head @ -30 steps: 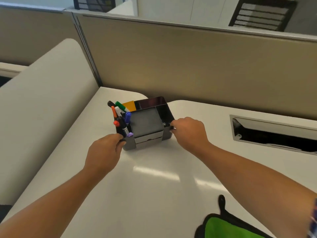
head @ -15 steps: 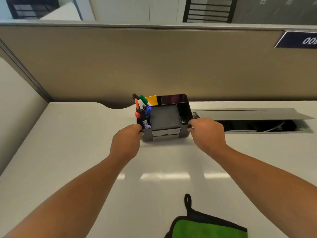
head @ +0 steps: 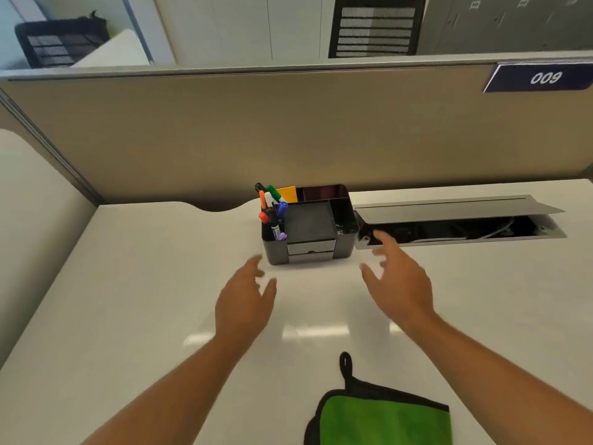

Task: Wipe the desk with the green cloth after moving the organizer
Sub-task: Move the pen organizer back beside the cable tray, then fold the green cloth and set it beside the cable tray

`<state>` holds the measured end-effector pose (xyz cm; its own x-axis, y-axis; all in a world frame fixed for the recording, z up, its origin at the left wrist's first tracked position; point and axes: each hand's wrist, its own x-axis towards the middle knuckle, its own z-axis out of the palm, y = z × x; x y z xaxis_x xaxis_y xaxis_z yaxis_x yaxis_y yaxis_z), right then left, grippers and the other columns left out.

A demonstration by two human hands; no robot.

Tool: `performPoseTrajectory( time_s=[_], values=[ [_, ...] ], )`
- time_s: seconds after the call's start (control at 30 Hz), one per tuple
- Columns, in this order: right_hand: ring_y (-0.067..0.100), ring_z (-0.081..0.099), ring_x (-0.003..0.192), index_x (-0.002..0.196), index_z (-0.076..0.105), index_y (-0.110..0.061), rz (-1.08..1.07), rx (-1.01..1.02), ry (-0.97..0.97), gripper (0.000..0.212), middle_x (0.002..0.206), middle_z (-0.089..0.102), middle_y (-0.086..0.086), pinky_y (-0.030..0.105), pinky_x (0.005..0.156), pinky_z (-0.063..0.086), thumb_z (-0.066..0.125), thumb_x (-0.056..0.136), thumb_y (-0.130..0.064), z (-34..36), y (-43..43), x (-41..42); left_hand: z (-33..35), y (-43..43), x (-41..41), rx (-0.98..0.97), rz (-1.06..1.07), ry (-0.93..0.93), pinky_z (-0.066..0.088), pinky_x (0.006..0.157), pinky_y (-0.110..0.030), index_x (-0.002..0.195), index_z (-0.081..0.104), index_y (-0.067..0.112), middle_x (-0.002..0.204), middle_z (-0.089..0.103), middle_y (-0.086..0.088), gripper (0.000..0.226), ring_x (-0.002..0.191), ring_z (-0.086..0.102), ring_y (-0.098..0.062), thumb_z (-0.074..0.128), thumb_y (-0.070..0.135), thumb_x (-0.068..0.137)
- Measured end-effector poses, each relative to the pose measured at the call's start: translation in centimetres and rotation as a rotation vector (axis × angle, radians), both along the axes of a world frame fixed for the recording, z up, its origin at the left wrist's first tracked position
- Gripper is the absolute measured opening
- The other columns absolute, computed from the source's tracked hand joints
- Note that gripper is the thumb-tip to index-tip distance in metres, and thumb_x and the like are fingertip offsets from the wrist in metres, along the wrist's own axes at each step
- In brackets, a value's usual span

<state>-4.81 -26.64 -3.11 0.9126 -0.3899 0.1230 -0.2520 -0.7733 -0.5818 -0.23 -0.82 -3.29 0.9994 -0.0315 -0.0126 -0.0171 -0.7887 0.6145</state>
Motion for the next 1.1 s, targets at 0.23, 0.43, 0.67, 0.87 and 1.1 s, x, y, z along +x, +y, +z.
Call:
performPoseTrajectory(
  time_s=[0.23,0.43,0.67,0.87,1.1],
  values=[
    [0.002,0.07,0.081,0.099,0.06,-0.042,-0.339,0.429,0.121,0.035,0.097,0.074,-0.01,0.01,0.07,0.049,0.08,0.081,-0.02,-1.9,0.3,-21.4,-2.8,3.2,-19.3,-0.203,0.1,0.376,0.039,0.067,-0.012,0.128,0.054,0.028,0.106,0.062,0.017,0.054,0.08,0.06,0.004,0.071,0.042,0.079],
    [0.022,0.064,0.096,0.115,0.062,-0.024,-0.547,0.466,0.513,0.035,0.101,0.072,-0.004,0.041,0.09,0.044,0.075,0.085,-0.038,-2.4,1.3,-32.5,-2.7,2.3,-29.2,-0.267,0.059,0.639,0.042,0.073,-0.021,0.131,0.048,0.026,0.108,0.061,0.018,0.059,0.081,0.061,0.006,0.07,0.044,0.079],
    [0.029,0.069,0.09,0.116,0.055,-0.016,-0.561,0.654,0.64,0.045,0.105,0.068,0.01,0.043,0.079,0.057,0.077,0.084,-0.04,-2.4,3.7,-33.1,-2.8,0.5,-30.4,-0.41,0.167,0.765,0.043,0.062,-0.017,0.097,0.051,0.022,0.088,0.062,0.009,0.035,0.079,0.059,-0.002,0.076,0.037,0.077],
    [0.017,0.055,0.055,0.096,0.071,-0.003,-0.623,0.871,0.633,0.025,0.075,0.069,0.009,0.027,0.053,0.045,0.077,0.086,-0.025,-1.5,4.7,-31.4,-2.4,-0.1,-28.4,-0.527,0.192,0.946,0.052,0.054,-0.033,0.06,0.055,0.011,0.059,0.06,-0.006,0.033,0.052,0.058,-0.021,0.077,0.029,0.076],
    [0.03,0.069,0.095,0.102,0.07,0.001,-0.626,1.13,0.502,0.016,0.105,0.074,0.019,0.035,0.074,0.058,0.069,0.089,-0.007,-0.1,4.7,-31.6,-2.6,0.3,-28.8,-0.555,0.149,0.955,0.037,0.06,-0.032,0.08,0.059,0.01,0.076,0.056,-0.01,0.01,0.066,0.049,-0.022,0.066,0.015,0.076]
  ],
)
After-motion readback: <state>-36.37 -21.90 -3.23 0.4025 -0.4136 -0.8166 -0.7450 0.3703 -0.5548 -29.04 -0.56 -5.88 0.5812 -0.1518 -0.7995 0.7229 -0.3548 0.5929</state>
